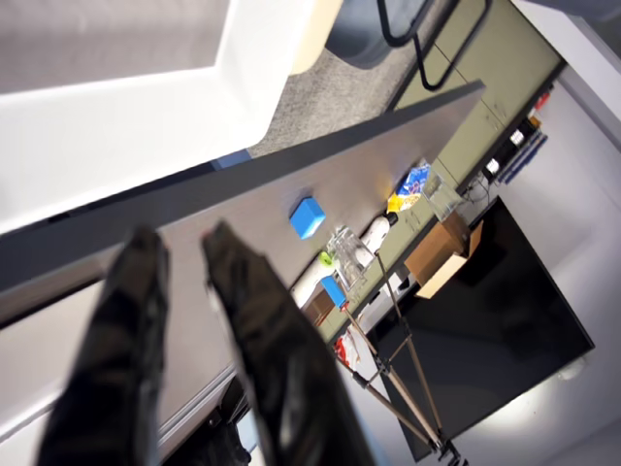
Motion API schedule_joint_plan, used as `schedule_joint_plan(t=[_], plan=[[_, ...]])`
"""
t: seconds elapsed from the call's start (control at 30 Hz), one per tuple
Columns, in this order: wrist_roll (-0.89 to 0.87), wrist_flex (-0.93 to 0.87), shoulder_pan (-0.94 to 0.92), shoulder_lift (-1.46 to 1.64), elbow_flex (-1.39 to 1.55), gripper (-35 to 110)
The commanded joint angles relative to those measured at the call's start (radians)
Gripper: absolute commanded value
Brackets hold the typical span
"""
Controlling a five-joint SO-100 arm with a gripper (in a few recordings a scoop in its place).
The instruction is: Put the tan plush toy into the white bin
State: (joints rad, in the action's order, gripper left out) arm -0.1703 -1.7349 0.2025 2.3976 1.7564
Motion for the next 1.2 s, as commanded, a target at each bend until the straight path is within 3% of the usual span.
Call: schedule_joint_plan(t=[0.0, 1.17], plan=[[-0.006, 0.003, 0.017, 0.015, 0.029, 0], [-0.006, 0.005, 0.025, 0.014, 0.058, 0]])
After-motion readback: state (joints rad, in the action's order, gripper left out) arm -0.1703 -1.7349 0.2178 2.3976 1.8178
